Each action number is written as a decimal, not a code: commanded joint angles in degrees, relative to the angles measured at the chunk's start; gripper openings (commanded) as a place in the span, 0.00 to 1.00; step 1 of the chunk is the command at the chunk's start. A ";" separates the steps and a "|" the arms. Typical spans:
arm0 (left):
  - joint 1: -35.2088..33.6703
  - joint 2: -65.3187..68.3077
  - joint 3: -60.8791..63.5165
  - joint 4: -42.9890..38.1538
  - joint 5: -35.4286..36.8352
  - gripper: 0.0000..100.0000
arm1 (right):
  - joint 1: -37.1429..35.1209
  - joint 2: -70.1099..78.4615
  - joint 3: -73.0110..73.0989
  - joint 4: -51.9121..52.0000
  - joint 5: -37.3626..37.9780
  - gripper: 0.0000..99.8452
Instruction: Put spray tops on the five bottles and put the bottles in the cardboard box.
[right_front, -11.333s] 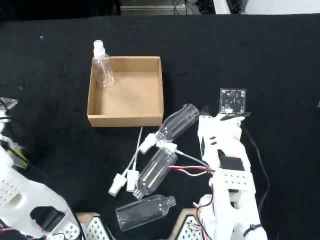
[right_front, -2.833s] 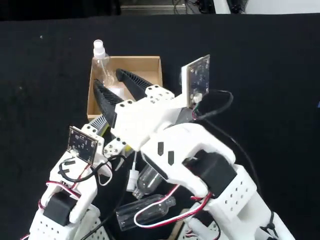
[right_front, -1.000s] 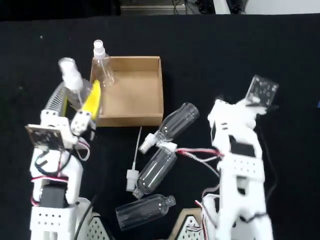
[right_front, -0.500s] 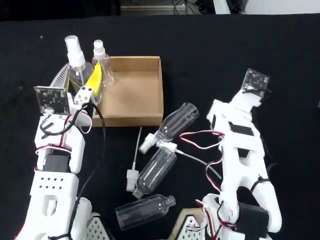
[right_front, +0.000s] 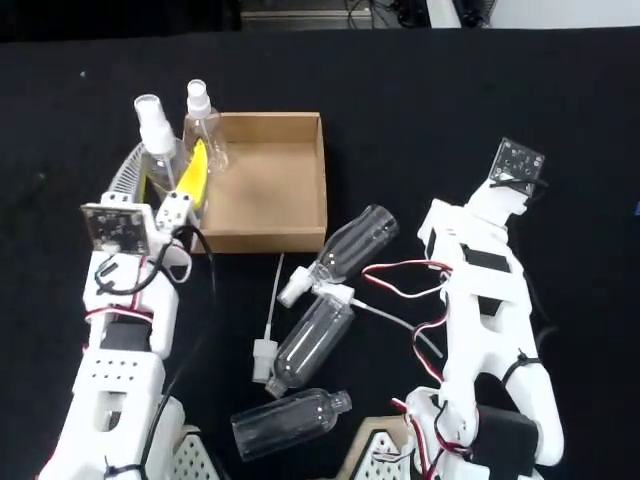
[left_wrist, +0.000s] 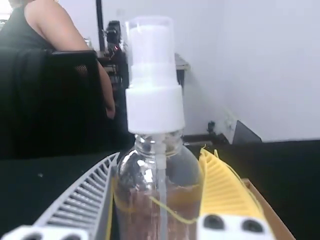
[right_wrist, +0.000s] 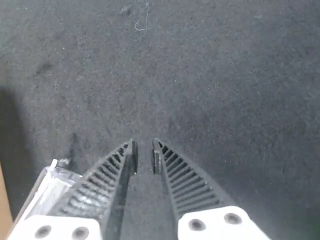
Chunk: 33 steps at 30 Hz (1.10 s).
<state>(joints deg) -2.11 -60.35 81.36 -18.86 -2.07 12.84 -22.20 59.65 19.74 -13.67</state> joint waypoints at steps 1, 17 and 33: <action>3.38 5.63 -3.74 -1.49 0.53 0.03 | 0.79 -0.22 -3.74 -1.41 0.62 0.04; 3.38 24.09 -10.59 -11.25 0.53 0.03 | 0.79 -0.13 -3.21 -1.32 0.70 0.04; 2.77 43.34 -15.08 -25.93 0.53 0.03 | 0.79 -0.13 -3.21 -1.32 0.70 0.04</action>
<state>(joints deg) 1.23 -18.42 70.55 -43.38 -2.07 12.84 -22.20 59.65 19.74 -13.67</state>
